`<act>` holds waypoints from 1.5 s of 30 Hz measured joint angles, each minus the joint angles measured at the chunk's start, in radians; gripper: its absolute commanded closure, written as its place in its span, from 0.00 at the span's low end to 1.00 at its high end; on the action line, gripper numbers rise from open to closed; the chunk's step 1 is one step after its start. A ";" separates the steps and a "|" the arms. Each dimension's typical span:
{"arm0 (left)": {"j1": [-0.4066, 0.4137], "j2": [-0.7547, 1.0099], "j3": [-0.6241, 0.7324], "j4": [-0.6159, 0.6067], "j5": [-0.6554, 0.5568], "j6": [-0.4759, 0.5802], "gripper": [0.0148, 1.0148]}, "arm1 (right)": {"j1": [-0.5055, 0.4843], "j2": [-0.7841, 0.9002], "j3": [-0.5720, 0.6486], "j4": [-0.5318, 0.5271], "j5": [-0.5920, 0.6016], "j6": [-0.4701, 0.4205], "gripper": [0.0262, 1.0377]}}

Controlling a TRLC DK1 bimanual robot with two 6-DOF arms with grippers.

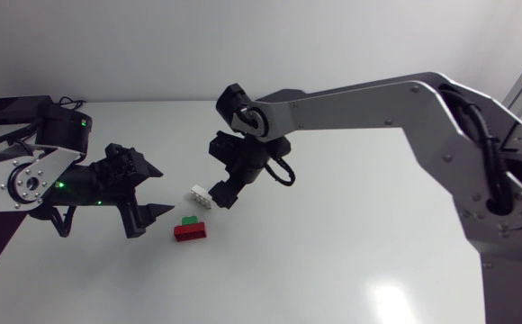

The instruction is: Separate the duplo bricks

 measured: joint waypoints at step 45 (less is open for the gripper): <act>0.092 -0.018 -0.022 -0.042 0.096 0.005 0.10 | 0.057 0.719 1.247 -0.755 -0.019 0.074 0.76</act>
